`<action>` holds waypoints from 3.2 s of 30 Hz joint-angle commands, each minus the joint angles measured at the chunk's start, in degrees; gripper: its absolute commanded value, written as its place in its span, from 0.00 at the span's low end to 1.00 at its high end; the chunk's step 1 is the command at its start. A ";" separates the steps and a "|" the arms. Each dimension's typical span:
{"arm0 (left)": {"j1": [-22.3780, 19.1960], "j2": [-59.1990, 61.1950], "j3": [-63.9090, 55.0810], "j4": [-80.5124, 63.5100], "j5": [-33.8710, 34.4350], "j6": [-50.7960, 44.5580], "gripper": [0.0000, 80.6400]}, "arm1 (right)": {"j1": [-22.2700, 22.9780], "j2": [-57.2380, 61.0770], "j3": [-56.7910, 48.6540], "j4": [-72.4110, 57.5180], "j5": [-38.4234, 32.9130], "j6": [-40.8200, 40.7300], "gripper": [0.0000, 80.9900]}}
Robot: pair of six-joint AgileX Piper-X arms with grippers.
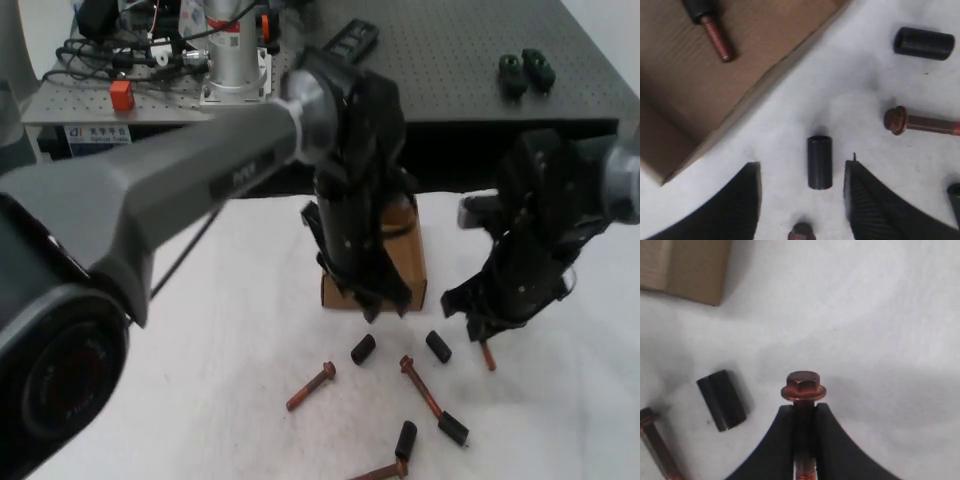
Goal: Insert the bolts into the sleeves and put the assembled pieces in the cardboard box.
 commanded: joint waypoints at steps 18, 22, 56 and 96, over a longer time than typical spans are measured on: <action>-1.06 4.82 0.07 0.59 -1.27 4.10 0.14 | -0.69 -15.22 8.55 0.45 -2.97 0.60 0.03; -1.06 4.60 0.07 0.63 0.12 2.92 0.00 | -0.86 -19.92 8.55 -0.83 -5.27 3.57 0.03; 2.35 -49.14 62.58 -69.75 40.34 -19.17 0.01 | 11.35 -39.15 34.66 -66.73 -29.41 42.65 0.04; 2.35 -49.14 62.41 -76.60 37.23 -24.41 0.01 | 11.35 -38.44 34.66 -66.31 -38.40 37.43 0.26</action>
